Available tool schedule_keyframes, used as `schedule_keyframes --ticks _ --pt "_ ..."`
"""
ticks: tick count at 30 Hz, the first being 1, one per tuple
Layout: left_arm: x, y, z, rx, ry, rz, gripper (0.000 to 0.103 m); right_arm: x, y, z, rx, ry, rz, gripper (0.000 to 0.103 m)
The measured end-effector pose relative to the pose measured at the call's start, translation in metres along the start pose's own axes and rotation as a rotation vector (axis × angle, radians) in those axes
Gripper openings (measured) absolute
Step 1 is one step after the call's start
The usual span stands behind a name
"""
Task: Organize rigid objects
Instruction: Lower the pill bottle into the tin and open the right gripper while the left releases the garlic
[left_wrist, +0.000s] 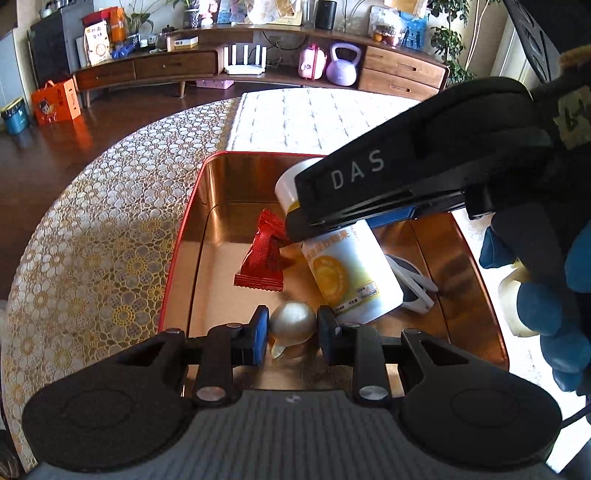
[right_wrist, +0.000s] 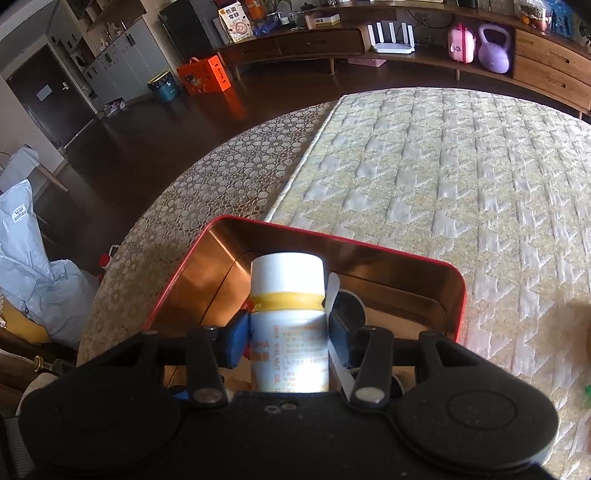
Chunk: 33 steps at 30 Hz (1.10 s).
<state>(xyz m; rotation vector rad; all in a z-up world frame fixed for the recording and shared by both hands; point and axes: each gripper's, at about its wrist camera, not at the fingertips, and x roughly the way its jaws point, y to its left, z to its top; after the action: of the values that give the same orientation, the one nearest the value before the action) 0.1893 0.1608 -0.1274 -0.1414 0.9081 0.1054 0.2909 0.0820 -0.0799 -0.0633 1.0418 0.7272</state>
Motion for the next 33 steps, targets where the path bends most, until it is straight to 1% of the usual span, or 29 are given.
schedule_keyframes --ticks 7,11,16,19,20,21,23,30,32,33 --pt "0.002 -0.002 0.0 0.004 0.013 0.009 0.028 -0.02 -0.001 -0.001 0.014 -0.036 0.037 0.052" --pt "0.001 -0.003 0.003 -0.006 0.039 0.015 0.028 -0.033 0.001 -0.006 0.013 -0.048 0.049 0.057" --pt "-0.006 -0.004 0.004 -0.004 0.061 0.02 0.03 -0.05 0.0 -0.014 0.024 -0.063 0.064 0.058" --pt "-0.013 -0.002 0.002 -0.022 0.059 0.014 0.032 -0.06 0.0 -0.02 0.03 -0.074 0.073 0.06" --pt "-0.016 -0.002 0.001 -0.026 0.056 0.011 0.038 -0.064 0.0 -0.022 0.033 -0.076 0.079 0.06" --pt "-0.019 -0.003 0.001 -0.028 0.048 0.01 0.052 -0.069 0.0 -0.025 0.034 -0.081 0.083 0.06" --pt "-0.028 -0.003 -0.001 -0.033 0.018 0.014 0.068 -0.078 0.001 -0.029 0.033 -0.091 0.088 0.061" --pt "-0.052 -0.008 0.0 -0.044 -0.019 -0.001 0.069 -0.113 0.0 -0.048 0.052 -0.142 0.109 0.067" --pt "-0.058 -0.011 -0.002 -0.044 -0.028 0.0 0.069 -0.125 -0.003 -0.055 0.06 -0.166 0.102 0.072" --pt "-0.061 -0.012 -0.001 -0.045 -0.032 -0.003 0.069 -0.13 -0.005 -0.058 0.064 -0.174 0.102 0.073"
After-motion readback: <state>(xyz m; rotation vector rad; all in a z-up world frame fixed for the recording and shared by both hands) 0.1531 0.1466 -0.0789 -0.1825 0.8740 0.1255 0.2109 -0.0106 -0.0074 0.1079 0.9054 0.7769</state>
